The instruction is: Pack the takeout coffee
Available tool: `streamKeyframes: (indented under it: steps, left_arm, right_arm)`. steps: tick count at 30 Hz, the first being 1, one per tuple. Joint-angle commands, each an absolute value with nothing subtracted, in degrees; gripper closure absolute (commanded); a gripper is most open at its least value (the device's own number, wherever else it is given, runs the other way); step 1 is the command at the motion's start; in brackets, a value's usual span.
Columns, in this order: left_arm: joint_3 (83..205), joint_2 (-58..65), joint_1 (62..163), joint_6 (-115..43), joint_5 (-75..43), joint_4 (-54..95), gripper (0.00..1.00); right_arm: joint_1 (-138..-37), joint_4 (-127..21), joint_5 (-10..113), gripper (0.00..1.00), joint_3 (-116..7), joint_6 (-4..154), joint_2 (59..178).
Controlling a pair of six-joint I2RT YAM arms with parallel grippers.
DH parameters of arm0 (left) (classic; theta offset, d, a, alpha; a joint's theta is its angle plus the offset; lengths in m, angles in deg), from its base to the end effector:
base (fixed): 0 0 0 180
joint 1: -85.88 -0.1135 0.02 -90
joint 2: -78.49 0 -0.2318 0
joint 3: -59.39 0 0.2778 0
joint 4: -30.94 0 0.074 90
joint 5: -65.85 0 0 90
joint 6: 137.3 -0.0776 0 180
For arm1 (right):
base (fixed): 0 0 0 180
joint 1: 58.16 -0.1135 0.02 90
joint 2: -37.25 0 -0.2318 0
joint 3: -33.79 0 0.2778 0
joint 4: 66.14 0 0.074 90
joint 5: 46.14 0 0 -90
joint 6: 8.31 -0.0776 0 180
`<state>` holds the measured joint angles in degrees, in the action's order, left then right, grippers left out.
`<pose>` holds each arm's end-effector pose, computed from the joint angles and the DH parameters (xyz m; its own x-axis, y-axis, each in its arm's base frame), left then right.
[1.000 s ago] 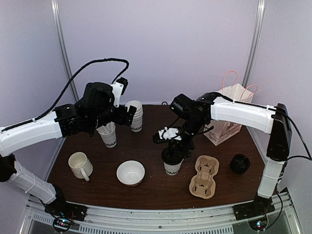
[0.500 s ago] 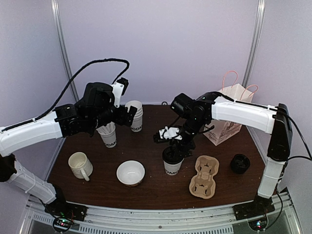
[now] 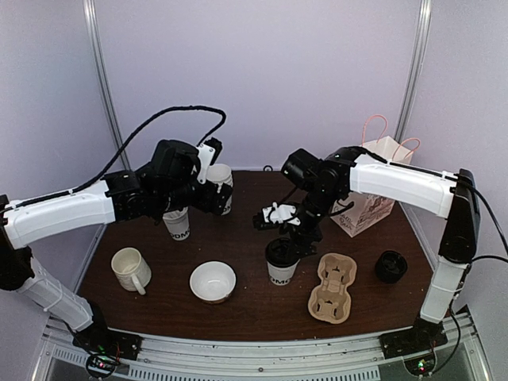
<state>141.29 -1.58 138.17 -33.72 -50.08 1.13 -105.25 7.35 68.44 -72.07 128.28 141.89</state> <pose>0.2621 -0.2836 0.2832 -0.3905 0.1599 -0.9066 0.3946 0.9188 -0.0079 0.2489 0.3152 0.2060 0.1008 -0.8618 -0.4971 -0.9881 -0.1451 0.0510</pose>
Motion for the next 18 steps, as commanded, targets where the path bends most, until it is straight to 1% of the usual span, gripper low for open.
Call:
streamKeyframes:
  steps: [1, 3, 5, 7, 9, 11, 16, 18]
  left_arm:
    - [144.62, -5.14, 137.73, -31.34, -41.2, -1.76, 0.03]
    - [145.44, -6.39, 137.62, -28.84, -37.16, -2.67, 0.03]
    - [145.85, -8.06, 137.54, -26.26, -30.92, -2.64, 0.06]
    - [147.28, -10.46, 137.4, -23.71, -25.43, -3.33, 0.11]
    - [149.01, -13.46, 137.09, -21.08, -20.95, -5.06, 0.17]
    - [149.5, -15.35, 136.66, -18.66, -16.44, -4.43, 0.21]
    - [150.89, -19.45, 136.28, -16.19, -9.18, -3.29, 0.23]
    - [151.14, -20.35, 136.3, -15.65, -7.08, -3.01, 0.23]
  right_arm:
    - [-102.31, 8.87, 71.74, 0.07, -74.74, 125.58, 136.33]
    - [-100.17, 9.03, 74.34, 0.07, -74.17, 123.68, 135.14]
    - [-97.89, 6.21, 76.3, 0.08, -71.18, 119.0, 133.51]
    - [-95.62, 1.21, 76.7, 0.12, -66.86, 110.47, 131.89]
    - [-92.76, -1.42, 80.1, 0.18, -62.74, 104.41, 130.8]
    - [-90.22, -2.57, 84.79, 0.26, -59.27, 100.17, 130.08]
    - [-88.06, -0.79, 91.07, 0.42, -54.17, 95.96, 130.83]
    - [-87.6, -1.84, 93.11, 0.42, -51.53, 94.26, 131.11]
